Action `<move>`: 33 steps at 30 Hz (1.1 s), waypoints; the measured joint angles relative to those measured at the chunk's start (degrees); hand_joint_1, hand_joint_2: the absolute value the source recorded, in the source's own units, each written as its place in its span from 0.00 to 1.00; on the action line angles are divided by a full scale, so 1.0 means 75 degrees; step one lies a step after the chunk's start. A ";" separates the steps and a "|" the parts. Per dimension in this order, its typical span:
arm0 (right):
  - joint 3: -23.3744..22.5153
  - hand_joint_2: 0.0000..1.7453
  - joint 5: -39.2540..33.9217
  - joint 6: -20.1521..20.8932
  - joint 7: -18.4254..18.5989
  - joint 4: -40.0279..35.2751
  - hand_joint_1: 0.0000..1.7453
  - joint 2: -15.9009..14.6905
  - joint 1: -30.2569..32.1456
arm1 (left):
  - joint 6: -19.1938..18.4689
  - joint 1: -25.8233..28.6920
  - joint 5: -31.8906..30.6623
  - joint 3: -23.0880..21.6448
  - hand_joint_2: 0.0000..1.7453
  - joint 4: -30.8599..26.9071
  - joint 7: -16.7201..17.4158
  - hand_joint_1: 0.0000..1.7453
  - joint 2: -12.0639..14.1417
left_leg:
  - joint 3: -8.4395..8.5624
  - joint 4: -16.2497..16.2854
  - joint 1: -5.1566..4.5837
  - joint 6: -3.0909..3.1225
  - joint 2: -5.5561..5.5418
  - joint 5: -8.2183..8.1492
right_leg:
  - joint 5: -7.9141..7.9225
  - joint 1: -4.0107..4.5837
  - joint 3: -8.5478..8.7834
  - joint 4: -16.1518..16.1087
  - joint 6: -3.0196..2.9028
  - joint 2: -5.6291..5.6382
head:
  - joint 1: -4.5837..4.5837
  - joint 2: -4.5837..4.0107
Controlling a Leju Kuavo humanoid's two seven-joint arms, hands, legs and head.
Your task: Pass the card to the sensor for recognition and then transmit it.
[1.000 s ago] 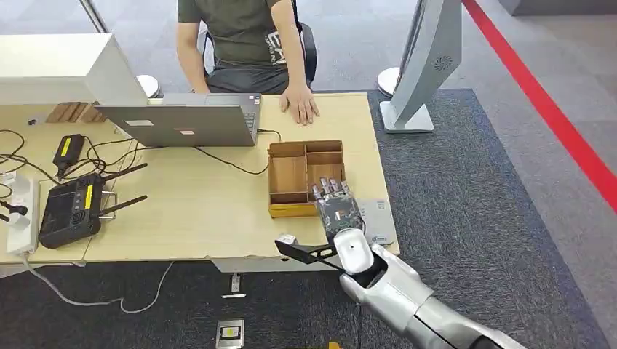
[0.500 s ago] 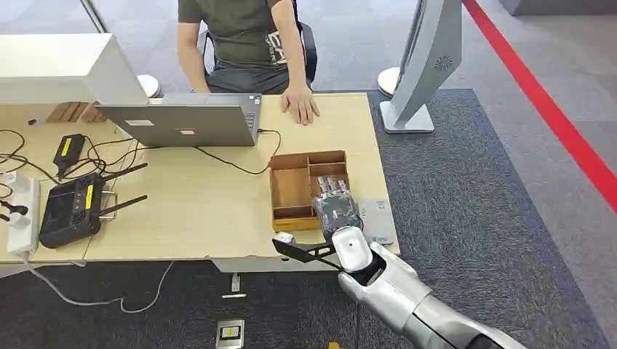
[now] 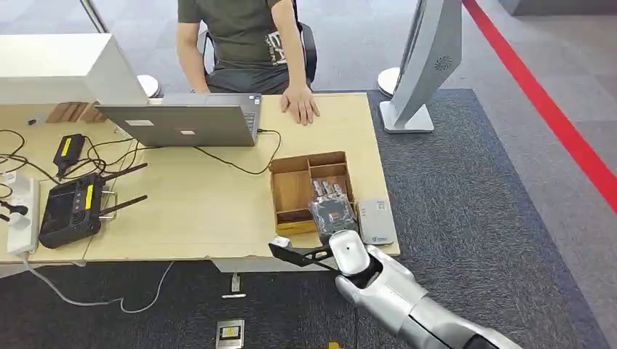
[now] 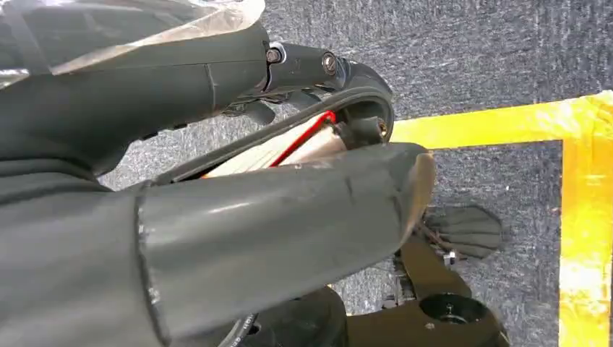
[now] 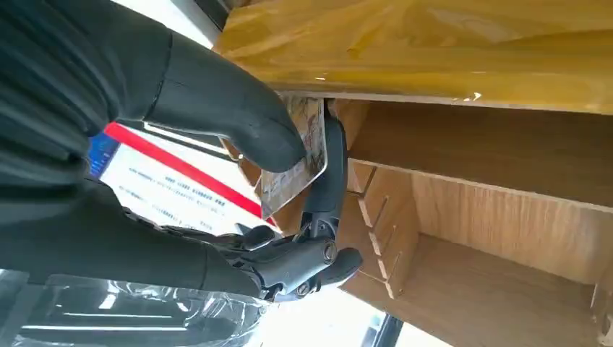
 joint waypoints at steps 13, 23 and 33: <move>0.0017 1.00 0.0020 -0.0300 -0.0009 0.0166 1.00 0.0012 0.0011 | 0.0020 0.0011 -0.0012 0.0000 0.00 0.0000 -0.0038 0.00 0.0000 | 0.0024 0.0000 0.0000 0.0000 0.0000 0.0000 | 0.0000 0.0000 0.0023 -0.0001 0.0000 0.0000 | 0.0003 0.0003; -0.0003 1.00 0.0091 -0.0312 0.0006 0.0160 1.00 -0.0035 0.0009 | 0.0012 0.0013 -0.0012 0.0000 0.00 0.0000 -0.0038 0.00 0.0000 | 0.0028 0.0000 0.0000 0.0000 0.0000 0.0000 | 0.0000 0.0000 0.0028 -0.0001 0.0000 0.0000 | 0.0000 0.0000; -0.0297 1.00 0.0866 0.0347 0.0218 -0.1173 1.00 -0.0635 -0.0370 | 0.0029 0.0040 -0.0017 0.0000 0.00 0.0000 -0.0128 0.00 0.0000 | 0.0027 0.0003 -0.0002 0.0001 0.0000 0.0001 | 0.0003 -0.0001 0.0025 0.0000 0.0001 0.0001 | 0.0000 0.0003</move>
